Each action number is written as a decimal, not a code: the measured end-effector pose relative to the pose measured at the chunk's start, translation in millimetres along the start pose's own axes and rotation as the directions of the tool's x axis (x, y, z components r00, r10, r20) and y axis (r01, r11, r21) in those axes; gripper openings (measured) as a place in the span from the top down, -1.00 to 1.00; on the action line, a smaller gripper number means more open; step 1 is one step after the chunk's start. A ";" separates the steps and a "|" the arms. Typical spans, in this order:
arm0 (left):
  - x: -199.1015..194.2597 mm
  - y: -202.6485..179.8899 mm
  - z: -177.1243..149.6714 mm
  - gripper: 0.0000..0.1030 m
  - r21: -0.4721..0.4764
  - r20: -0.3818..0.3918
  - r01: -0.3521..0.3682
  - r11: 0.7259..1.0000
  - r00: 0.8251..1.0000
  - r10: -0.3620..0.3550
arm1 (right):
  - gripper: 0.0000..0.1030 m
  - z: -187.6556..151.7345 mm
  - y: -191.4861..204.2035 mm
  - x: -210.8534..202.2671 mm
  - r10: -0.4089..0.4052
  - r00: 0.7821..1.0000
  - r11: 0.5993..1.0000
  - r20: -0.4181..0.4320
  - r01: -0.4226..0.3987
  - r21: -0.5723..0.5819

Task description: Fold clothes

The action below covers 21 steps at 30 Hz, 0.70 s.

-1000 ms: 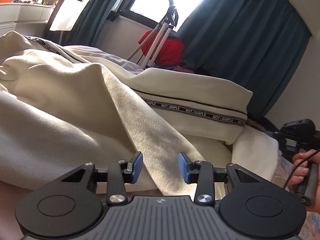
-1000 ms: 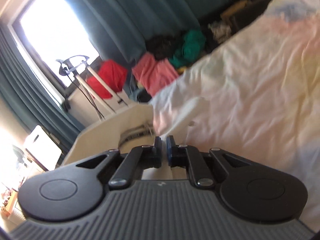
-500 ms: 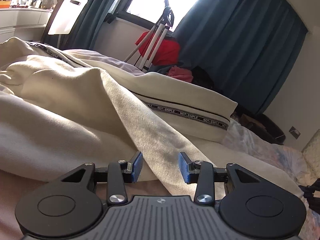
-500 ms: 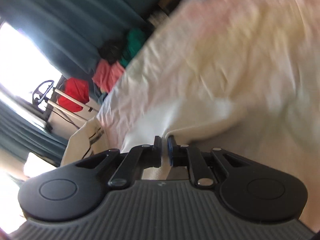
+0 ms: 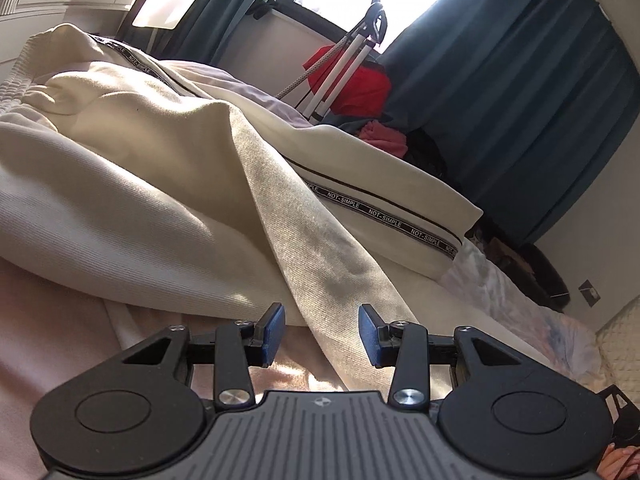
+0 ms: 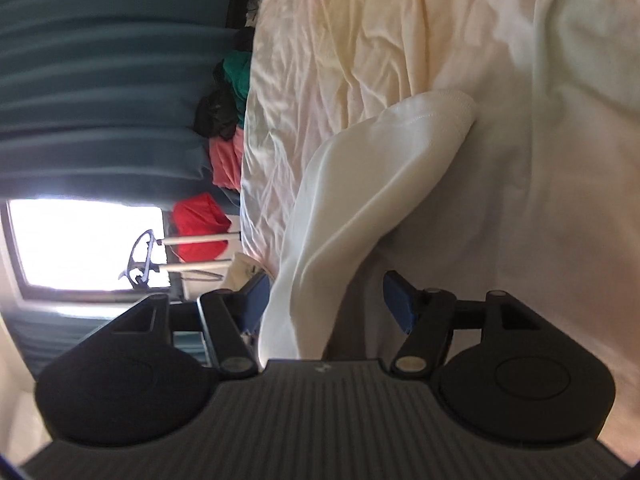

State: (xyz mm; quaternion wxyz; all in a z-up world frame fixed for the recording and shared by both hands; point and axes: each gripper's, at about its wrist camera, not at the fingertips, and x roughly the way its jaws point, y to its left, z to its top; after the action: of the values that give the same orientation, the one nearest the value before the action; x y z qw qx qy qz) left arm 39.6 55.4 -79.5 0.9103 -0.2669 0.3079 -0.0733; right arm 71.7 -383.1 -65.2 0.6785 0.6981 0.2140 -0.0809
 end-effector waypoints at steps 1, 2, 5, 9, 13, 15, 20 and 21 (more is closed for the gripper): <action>3.0 0.0 -1.3 0.16 -0.004 -0.009 0.000 1.000 1.000 0.000 | -0.27 3.9 -2.5 4.4 0.002 1.000 1.000 -0.002 -0.002 0.020; 6.0 0.1 -2.7 0.16 -0.007 -0.017 -0.001 1.000 1.000 0.001 | -0.27 10.5 -4.9 8.3 0.001 1.000 0.999 0.004 -0.001 0.038; 13.4 1.4 -6.6 0.16 -0.018 -0.038 -0.007 1.000 0.999 0.006 | -0.26 29.9 -13.1 13.2 -0.031 0.997 0.998 0.066 0.027 0.062; 20.2 5.3 -8.3 0.13 -0.049 -0.053 -0.009 0.999 0.999 0.006 | 0.11 53.7 -23.9 16.4 -0.105 0.989 0.994 0.102 0.102 0.033; 24.2 10.8 -7.9 0.11 -0.097 -0.057 0.002 0.995 0.998 -0.007 | 0.82 67.8 -17.5 7.6 -0.101 0.980 0.992 0.170 0.113 -0.063; 25.4 14.2 -7.4 0.11 -0.128 -0.058 0.019 0.992 0.998 -0.027 | 0.85 69.1 -2.0 -0.8 -0.082 0.969 0.981 0.235 0.120 -0.154; 22.5 23.9 -3.5 0.03 -0.200 -0.047 0.046 0.979 0.997 -0.056 | 0.86 69.2 27.4 -25.0 0.046 0.923 0.941 0.382 0.088 -0.326; 21.1 26.6 -2.1 0.01 -0.217 -0.048 0.042 0.975 0.997 -0.054 | 0.86 69.2 30.2 -25.2 0.024 0.918 0.927 0.397 0.128 -0.352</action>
State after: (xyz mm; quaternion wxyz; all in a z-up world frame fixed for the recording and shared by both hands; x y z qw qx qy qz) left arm 54.4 70.8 -106.1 0.8654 -0.3693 0.3317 -0.0686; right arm 73.7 -455.5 -32.1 0.8246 0.5206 0.1031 -0.1960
